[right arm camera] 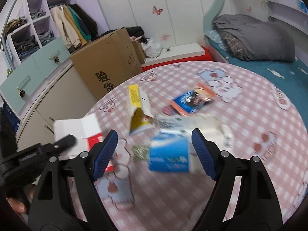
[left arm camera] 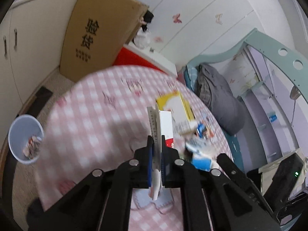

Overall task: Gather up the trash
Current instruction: 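Carry the paper and yellow box to the wastebasket and open both grippers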

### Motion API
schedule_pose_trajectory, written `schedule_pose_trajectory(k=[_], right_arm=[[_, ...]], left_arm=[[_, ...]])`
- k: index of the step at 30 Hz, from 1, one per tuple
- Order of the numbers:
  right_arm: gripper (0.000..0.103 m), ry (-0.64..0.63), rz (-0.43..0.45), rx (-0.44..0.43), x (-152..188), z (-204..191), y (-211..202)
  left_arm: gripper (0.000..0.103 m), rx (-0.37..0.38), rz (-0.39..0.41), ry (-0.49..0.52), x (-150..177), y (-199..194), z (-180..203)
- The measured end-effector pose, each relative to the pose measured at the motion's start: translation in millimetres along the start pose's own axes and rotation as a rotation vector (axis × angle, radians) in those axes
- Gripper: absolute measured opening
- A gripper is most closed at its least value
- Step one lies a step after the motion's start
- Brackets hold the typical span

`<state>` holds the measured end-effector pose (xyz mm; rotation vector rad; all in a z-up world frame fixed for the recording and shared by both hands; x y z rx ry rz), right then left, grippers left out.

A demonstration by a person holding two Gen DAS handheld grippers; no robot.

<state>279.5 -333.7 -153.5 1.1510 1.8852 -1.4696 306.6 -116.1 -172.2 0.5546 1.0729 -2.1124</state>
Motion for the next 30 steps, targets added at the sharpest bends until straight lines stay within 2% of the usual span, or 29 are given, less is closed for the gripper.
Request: schedule_pose_trajectory(k=[4,10,11,12,13,18,21,26,30], right_arm=[[0.080,0.014,-0.065,-0.025,-9,-15,45],[0.080,-0.002,-0.175,0.010,-6,-24,102],[0.072,-0.001,-0.187,0.013,-6,-25,108],[0.052,-0.006,-0.199,0.006,-5,-28,112],[0.046,-0.012,-0.215,0.003,-2,-30,114],[0.041,-0.086,-0.185,0.005,-1,-52,108],[0.040,-0.120,-0.150,-0.025,-2,-75,95],[0.039,-0.196,-0.119,-0.133,5,-146,80],[0.039,-0.239,-0.123,-0.224,22,-211,82]], left_arm=[[0.006,-0.025,0.049,0.002,-29,-5,-18],[0.006,-0.078,0.100,0.024,-62,-11,-41],[0.006,-0.079,0.103,0.028,-65,-11,-43],[0.006,-0.077,0.105,0.029,-69,-11,-45],[0.006,-0.077,0.105,0.030,-72,-11,-48],[0.006,-0.063,0.108,0.029,-80,-15,-58],[0.006,-0.062,0.117,0.021,-84,-21,-68],[0.006,-0.081,0.141,0.003,-94,-39,-96],[0.006,-0.138,0.168,-0.022,-103,-58,-139]])
Point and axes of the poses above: each gripper's, at about its wrist camera, not at the fingertips, and y roughly the way its jaws point, z to its right, x to its underside, the point moved 8 cm from there along y, roughly the way its jaws point, and after that the axes turned 10 degrees about z, right-handed, at the moved point
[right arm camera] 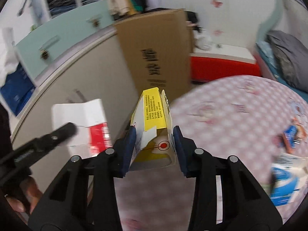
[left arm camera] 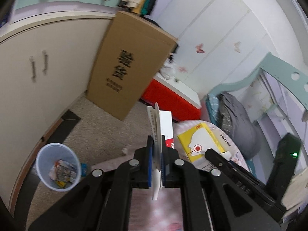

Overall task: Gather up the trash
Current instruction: 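Carry the paper and yellow box to the wastebasket and open both grippers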

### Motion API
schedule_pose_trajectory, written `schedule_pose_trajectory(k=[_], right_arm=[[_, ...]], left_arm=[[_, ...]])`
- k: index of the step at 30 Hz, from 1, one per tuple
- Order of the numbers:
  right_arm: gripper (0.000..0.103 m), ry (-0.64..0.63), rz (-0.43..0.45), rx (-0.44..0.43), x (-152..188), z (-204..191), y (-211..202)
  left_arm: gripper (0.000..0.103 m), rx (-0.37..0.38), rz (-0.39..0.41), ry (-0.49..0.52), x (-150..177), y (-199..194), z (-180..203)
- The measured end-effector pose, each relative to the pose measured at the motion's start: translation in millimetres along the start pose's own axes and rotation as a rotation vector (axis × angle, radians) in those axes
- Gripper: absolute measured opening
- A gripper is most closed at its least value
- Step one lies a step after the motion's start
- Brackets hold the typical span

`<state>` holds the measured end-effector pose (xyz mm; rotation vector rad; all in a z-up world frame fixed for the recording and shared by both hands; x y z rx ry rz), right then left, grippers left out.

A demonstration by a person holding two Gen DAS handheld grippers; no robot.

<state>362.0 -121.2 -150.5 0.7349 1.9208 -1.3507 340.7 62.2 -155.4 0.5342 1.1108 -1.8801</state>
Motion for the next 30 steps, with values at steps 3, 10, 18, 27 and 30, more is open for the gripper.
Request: schedule_pose_trajectory(k=[3,10,18,27,30], right_arm=[[0.039,-0.025,-0.028,-0.063,11,-51,27],[0.039,-0.041,-0.107,-0.112,50,-123,96],[0.039,-0.040,-0.219,-0.115,105,-155,148],[0.040,-0.063,-0.273,-0.116,134,-166,158],[0.040,-0.063,-0.271,-0.120,134,-170,159]], left_arm=[[0.006,-0.066,0.007,-0.021,-9,-4,-43],[0.007,-0.236,-0.041,-0.065,-14,2,-146],[0.053,-0.364,-0.168,-0.081,6,36,-231],[0.063,-0.407,-0.181,-0.096,25,31,-263],[0.064,-0.423,-0.183,-0.086,30,25,-268]])
Point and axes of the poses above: each gripper's, at about its wrist camera, not at the fingertips, and y roughly the way its jaws point, z to its right, x to its underside, the point moved 8 cm from there along y, roughly the way its jaws point, and after that the axes turned 10 degrees about z, right-handed, at the moved point
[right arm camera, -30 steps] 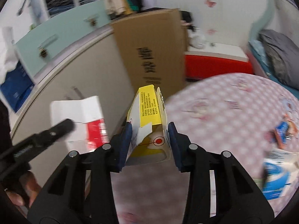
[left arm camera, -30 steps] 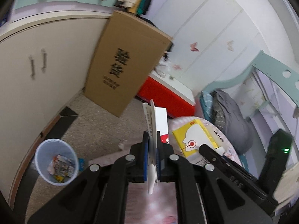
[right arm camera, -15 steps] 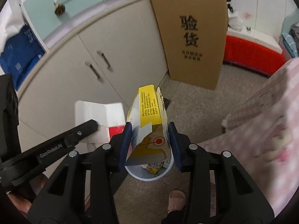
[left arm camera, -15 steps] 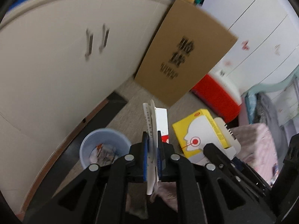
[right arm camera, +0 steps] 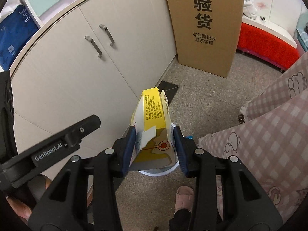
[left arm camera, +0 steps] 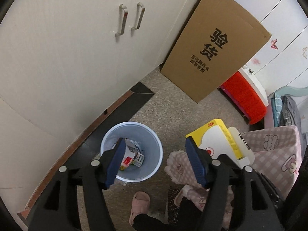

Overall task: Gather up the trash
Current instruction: 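Carry the paper and yellow box to the wastebasket and open both grippers, then move both open tools back over the table toward the blue box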

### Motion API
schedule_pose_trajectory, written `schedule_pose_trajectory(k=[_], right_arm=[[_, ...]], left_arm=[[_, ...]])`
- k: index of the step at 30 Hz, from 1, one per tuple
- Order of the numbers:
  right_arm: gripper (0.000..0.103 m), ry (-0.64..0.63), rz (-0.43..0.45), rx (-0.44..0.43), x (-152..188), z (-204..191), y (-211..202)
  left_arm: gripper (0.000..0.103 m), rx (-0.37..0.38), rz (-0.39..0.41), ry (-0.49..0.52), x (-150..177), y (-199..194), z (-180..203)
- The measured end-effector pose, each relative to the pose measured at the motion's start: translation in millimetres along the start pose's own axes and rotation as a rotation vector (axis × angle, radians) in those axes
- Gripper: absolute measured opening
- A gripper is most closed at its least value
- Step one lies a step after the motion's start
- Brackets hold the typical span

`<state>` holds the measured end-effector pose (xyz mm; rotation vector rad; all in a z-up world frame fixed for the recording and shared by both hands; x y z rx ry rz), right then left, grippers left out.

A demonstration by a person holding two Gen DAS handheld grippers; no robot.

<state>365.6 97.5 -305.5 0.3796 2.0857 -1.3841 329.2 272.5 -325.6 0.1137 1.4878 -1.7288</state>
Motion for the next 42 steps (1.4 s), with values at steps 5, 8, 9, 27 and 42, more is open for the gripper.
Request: schedule_pose_trajectory(k=[5,8,9,27,42], right_arm=[[0.040,-0.004,0.014,-0.020,-4,-11,2],[0.040,-0.008,0.029,-0.033,-7,-18,2],[0.040,-0.010,0.036,-0.041,-9,-21,2],[0.075,-0.006,0.170,-0.014,-25,-23,-39],[0.081,0.063,0.452,0.072,-37,46,-237]], left_arm=[[0.067,-0.021,0.011,-0.013,1,-2,-12],[0.069,-0.043,0.027,-0.029,-4,-4,-20],[0.070,-0.051,0.036,-0.041,-5,-6,-24],[0.078,-0.176,0.155,-0.127,-27,-44,-63],[0.082,0.022,0.342,0.039,-18,-171,60]])
Point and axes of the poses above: each gripper's, at about its wrist camera, not at the fingertips, and y roughly the way its jaws point, z to its right, x to its underside, the point moved 8 cm from there along y, roughly the way its jaws point, and after that the axes turned 10 degrees about z, right-handed, at the moved point
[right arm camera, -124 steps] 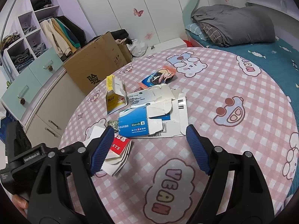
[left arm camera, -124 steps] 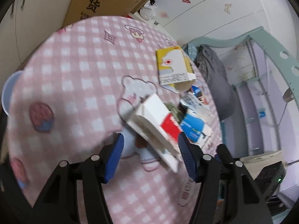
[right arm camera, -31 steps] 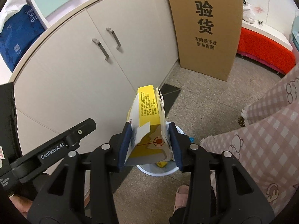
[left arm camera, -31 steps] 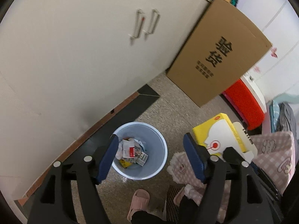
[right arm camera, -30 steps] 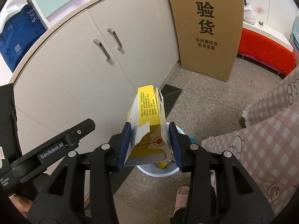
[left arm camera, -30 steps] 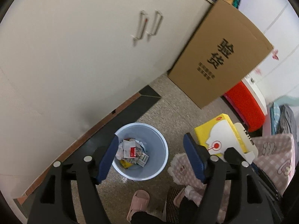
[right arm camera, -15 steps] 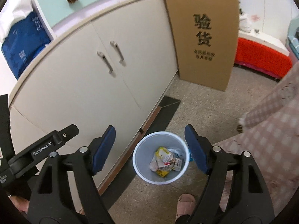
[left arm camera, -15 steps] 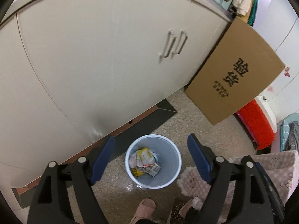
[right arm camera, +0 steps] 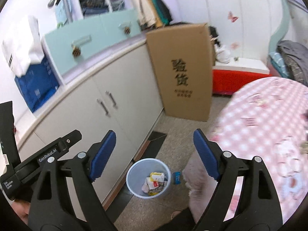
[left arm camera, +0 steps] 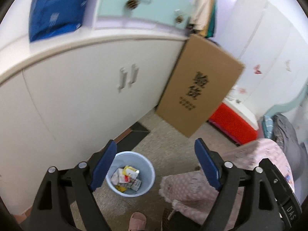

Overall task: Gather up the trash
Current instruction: 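Move both open tools back over the table toward the blue box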

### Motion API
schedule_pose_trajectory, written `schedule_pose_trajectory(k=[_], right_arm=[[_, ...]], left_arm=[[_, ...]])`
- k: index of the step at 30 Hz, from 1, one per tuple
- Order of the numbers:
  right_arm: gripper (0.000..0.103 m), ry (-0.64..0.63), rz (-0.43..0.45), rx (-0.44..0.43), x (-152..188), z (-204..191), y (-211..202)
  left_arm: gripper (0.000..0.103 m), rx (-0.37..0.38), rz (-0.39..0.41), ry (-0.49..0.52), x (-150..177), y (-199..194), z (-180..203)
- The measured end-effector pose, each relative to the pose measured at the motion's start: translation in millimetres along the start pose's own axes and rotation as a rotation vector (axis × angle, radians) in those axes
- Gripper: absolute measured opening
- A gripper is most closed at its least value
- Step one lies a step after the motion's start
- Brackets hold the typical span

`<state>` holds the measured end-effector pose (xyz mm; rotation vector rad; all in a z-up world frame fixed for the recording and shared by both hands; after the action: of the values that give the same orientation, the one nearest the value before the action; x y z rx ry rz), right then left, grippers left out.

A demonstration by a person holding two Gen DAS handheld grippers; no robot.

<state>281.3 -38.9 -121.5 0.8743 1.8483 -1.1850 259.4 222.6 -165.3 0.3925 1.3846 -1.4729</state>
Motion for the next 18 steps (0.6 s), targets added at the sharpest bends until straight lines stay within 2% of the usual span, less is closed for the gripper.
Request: schedule_pose_trajectory(k=[8,15,18], right_arm=[[0.084,0.064,0.070,0.092,-18,70,-71],[0.085,0.134,0.099,0.178,-18,138,-118],[0.085,0.159,0.106,0.204,-14,163,-132]], left_arm=[[0.083,0.154,0.023,0.122,14,-46,101],[0.083,0.305,-0.047,0.225,51,-73,194],[0.083,0.339,-0.068,0.279,69,-81,223]])
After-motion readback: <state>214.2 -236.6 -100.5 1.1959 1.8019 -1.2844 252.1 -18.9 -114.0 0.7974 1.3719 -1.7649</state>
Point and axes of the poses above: each gripper's, at about its wrist camera, not at the fingertips, and y roughly the way its jaws point, z to its right, x to its underside, the point moved 8 cm from there along y, roughly the way its jaws point, and after that the axes turned 10 degrees about z, right-handed, at the moved point
